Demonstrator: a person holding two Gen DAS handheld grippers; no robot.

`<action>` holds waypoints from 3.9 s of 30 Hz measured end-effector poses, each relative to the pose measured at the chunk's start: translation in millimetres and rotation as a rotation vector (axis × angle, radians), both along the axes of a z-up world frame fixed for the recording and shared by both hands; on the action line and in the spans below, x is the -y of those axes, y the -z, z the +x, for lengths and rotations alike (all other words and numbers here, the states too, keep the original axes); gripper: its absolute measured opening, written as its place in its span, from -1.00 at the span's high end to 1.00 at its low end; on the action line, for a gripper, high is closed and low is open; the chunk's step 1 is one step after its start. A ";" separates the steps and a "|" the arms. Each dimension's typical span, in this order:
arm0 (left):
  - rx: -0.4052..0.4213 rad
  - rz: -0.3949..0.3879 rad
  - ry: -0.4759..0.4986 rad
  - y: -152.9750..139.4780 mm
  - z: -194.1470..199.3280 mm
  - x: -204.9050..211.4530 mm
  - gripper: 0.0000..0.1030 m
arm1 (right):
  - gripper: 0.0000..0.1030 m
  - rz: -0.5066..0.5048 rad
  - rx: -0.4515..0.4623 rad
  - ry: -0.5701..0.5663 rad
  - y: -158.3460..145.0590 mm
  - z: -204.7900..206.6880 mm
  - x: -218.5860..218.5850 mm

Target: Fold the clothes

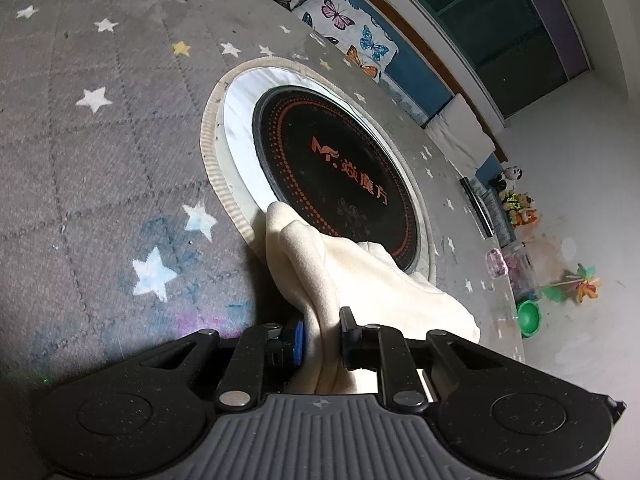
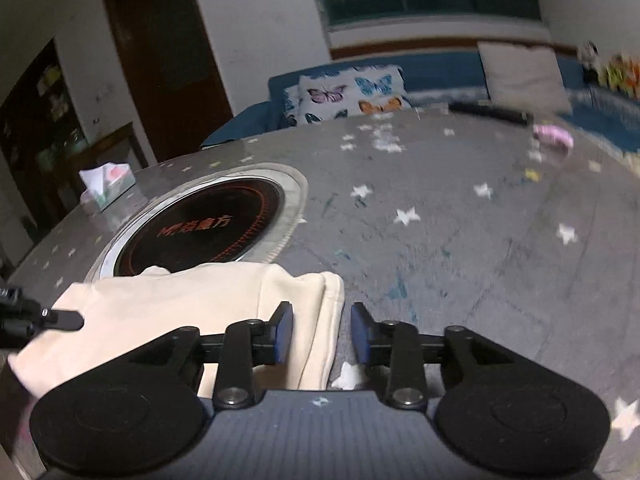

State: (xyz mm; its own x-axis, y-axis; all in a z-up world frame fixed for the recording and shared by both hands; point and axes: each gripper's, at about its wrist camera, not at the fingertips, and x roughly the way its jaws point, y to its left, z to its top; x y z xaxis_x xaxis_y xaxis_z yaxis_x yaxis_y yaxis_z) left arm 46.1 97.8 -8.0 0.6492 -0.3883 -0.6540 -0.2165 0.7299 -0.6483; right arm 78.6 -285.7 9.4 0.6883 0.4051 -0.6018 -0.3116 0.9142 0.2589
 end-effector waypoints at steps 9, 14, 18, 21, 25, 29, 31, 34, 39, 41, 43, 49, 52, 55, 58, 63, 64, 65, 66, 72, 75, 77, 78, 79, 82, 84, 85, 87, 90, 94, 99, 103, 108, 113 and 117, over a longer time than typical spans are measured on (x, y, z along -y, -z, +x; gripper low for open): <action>0.059 0.105 0.042 -31.1 12.2 26.0 0.66 | 0.82 0.123 0.001 -0.013 -4.7 1.2 4.2; 0.121 0.170 0.103 -56.0 33.1 58.0 0.70 | 0.83 0.133 0.076 0.031 -29.0 1.7 32.9; 0.154 0.201 0.171 -62.9 64.0 98.6 0.71 | 0.83 0.102 0.123 0.097 -43.9 8.1 64.5; 0.161 0.203 0.217 -61.7 89.5 132.3 0.71 | 0.83 0.065 0.139 0.156 -50.5 16.3 91.9; 0.184 0.208 0.280 -61.1 114.4 172.9 0.71 | 0.83 0.027 0.145 0.226 -55.8 29.2 125.5; 0.187 0.256 0.355 -52.9 134.8 209.2 0.68 | 0.82 -0.011 0.118 0.291 -44.9 44.0 148.9; 0.165 0.302 0.383 -44.6 144.0 223.7 0.61 | 0.82 -0.030 0.093 0.323 -36.3 52.6 158.9; 0.154 0.430 0.377 -39.6 145.5 232.6 0.42 | 0.79 -0.084 0.062 0.368 -23.1 60.1 168.1; 0.221 0.533 0.379 -51.4 144.2 237.6 0.36 | 0.77 -0.064 0.097 0.309 -30.8 60.4 161.4; 0.234 0.533 0.404 -52.2 150.0 246.0 0.37 | 0.77 -0.055 0.099 0.258 -32.3 65.5 151.5; 0.238 0.528 0.440 -49.7 155.8 257.2 0.37 | 0.77 -0.049 0.091 0.216 -31.3 74.0 140.0; 0.229 0.536 0.527 -34.2 176.1 288.0 0.37 | 0.75 -0.064 0.054 0.164 -17.8 95.5 116.7; 0.211 0.548 0.553 -23.0 187.4 298.6 0.37 | 0.74 -0.093 0.033 0.158 -7.5 104.8 109.8; 0.211 0.553 0.554 -16.1 192.8 301.5 0.37 | 0.73 -0.100 0.020 0.168 0.5 109.7 108.5; 0.210 0.544 0.548 -17.0 193.2 299.4 0.36 | 0.71 -0.094 0.024 0.170 -0.6 108.1 108.9; 0.219 0.551 0.533 -23.2 181.3 295.1 0.14 | 0.33 -0.107 0.049 0.151 -14.8 87.3 107.8; 0.223 0.552 0.531 -25.0 176.7 293.4 0.11 | 0.28 -0.110 0.054 0.147 -17.2 80.3 107.3; 0.228 0.552 0.532 -27.2 170.7 291.4 0.10 | 0.24 -0.113 0.058 0.144 -18.7 73.2 107.4; 0.234 0.551 0.534 -29.2 164.4 289.1 0.08 | 0.24 -0.113 0.059 0.142 -19.4 65.3 107.9; 0.274 0.550 0.546 -35.4 124.1 273.3 0.06 | 0.24 -0.112 0.072 0.127 -22.1 13.1 110.8; 0.292 0.575 0.546 -32.6 104.2 267.4 0.06 | 0.24 -0.143 0.093 0.134 -20.9 -11.2 110.9; 0.292 0.590 0.544 -28.1 92.9 263.2 0.06 | 0.24 -0.166 0.086 0.145 -16.6 -20.9 113.1; 0.289 0.594 0.543 -25.4 88.5 260.9 0.06 | 0.24 -0.168 0.073 0.154 -13.1 -24.1 115.3; 0.283 0.591 0.540 -22.6 86.0 258.4 0.06 | 0.24 -0.166 0.059 0.162 -9.8 -26.3 117.4; 0.256 0.579 0.522 -14.3 83.2 251.0 0.06 | 0.24 -0.162 0.053 0.178 -7.8 -33.3 122.4; 0.254 0.568 0.513 -13.3 82.3 247.6 0.06 | 0.24 -0.155 0.074 0.188 -13.2 -35.5 122.6; 0.254 0.564 0.507 -13.7 81.7 246.7 0.06 | 0.23 -0.151 0.087 0.194 -16.3 -36.2 122.4; 0.256 0.553 0.497 -13.5 79.5 244.5 0.06 | 0.13 -0.137 0.107 0.203 -19.9 -34.3 121.5; 0.252 0.547 0.486 -10.6 75.9 241.3 0.06 | 0.11 -0.129 0.086 0.218 -11.4 -25.6 120.4; 0.258 0.558 0.474 -14.3 67.5 235.6 0.04 | 0.10 -0.142 0.064 0.221 -0.2 -22.4 118.2; 0.263 0.537 0.413 -20.2 67.3 223.5 0.04 | -0.13 -0.134 0.080 0.219 -5.3 -26.7 115.7; 0.238 0.534 0.385 -17.4 70.8 218.2 0.01 | -0.21 -0.152 0.075 0.219 -0.6 -26.0 111.8; 0.230 0.531 0.377 -17.3 66.4 215.0 0.02 | -0.45 -0.150 0.086 0.220 -3.1 -29.3 110.0; 0.227 0.529 0.370 -18.2 60.2 212.0 -0.14 | -0.66 -0.148 0.110 0.211 -9.7 -36.7 102.9; 0.244 0.541 0.375 -19.9 50.5 212.5 -0.47 | -0.76 -0.158 0.114 0.209 -10.7 -42.4 95.5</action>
State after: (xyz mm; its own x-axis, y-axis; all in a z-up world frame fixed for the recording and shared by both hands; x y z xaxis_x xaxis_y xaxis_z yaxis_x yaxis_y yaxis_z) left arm 96.6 -114.7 12.0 0.6878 -0.2760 -0.6714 0.2184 0.9607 -0.1712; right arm 36.2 -381.2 20.1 0.8140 0.1548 -0.5598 -0.1314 0.9879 0.0821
